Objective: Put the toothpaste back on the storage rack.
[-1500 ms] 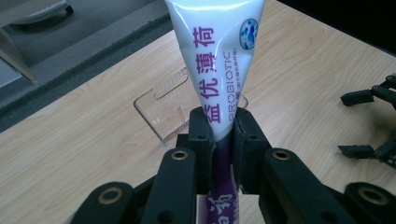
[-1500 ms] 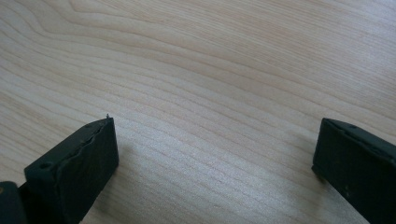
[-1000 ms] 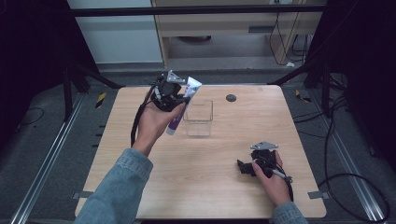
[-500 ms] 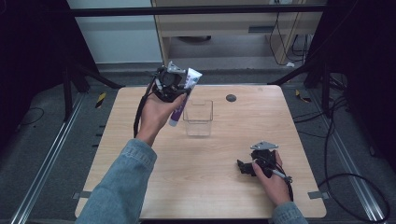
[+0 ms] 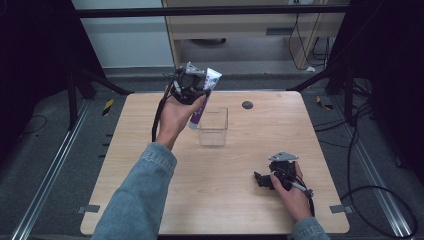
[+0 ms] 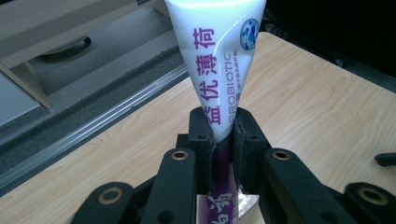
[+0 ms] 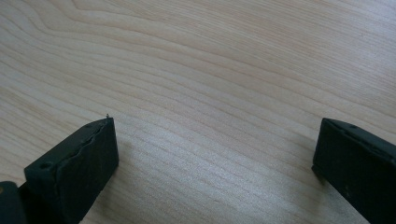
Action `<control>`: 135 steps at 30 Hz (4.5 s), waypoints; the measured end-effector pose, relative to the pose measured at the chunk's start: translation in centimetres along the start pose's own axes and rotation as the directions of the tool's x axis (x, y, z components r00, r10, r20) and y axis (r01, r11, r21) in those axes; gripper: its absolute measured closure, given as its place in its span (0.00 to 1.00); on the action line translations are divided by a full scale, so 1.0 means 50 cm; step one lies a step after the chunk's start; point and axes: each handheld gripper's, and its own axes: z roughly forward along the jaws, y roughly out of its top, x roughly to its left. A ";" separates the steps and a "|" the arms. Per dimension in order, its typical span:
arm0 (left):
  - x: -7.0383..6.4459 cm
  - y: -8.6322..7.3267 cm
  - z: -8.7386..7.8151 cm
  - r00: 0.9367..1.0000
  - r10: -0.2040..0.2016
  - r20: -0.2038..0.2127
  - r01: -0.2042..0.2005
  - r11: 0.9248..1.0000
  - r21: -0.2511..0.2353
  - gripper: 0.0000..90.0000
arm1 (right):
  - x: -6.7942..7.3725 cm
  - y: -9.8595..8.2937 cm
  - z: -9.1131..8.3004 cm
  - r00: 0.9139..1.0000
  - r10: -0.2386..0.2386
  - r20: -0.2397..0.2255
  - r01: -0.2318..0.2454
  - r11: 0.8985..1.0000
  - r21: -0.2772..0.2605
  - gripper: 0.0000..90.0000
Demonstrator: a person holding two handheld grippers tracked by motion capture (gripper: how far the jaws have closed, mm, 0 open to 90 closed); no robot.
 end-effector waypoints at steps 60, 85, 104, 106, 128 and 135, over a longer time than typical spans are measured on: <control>-0.008 0.006 0.074 0.998 0.017 -0.053 -0.025 0.987 -0.156 0.88 | -0.001 0.000 0.001 1.000 -0.006 0.002 0.006 1.000 -0.004 0.00; -0.005 -0.027 0.098 0.999 -0.036 -0.028 0.030 0.977 -0.213 0.88 | 0.000 0.000 0.001 1.000 -0.003 0.001 0.003 1.000 -0.003 0.00; -0.014 -0.073 0.134 0.998 -0.055 -0.025 0.049 0.979 -0.197 0.88 | 0.000 0.001 0.001 1.000 0.000 0.000 0.000 1.000 -0.002 0.00; -0.015 -0.076 0.137 0.998 -0.053 -0.019 0.048 0.980 -0.195 0.88 | 0.000 0.001 0.001 1.000 -0.001 0.000 0.001 1.000 -0.002 0.00; -0.019 -0.106 0.170 0.998 -0.058 0.007 0.058 0.980 -0.192 0.88 | -0.001 0.001 0.001 1.000 -0.008 -0.003 0.008 1.000 -0.004 0.00; -0.027 -0.112 0.183 0.999 -0.049 0.011 0.051 0.983 -0.178 0.88 | -0.001 0.001 0.001 1.000 -0.008 -0.003 0.008 1.000 -0.004 0.00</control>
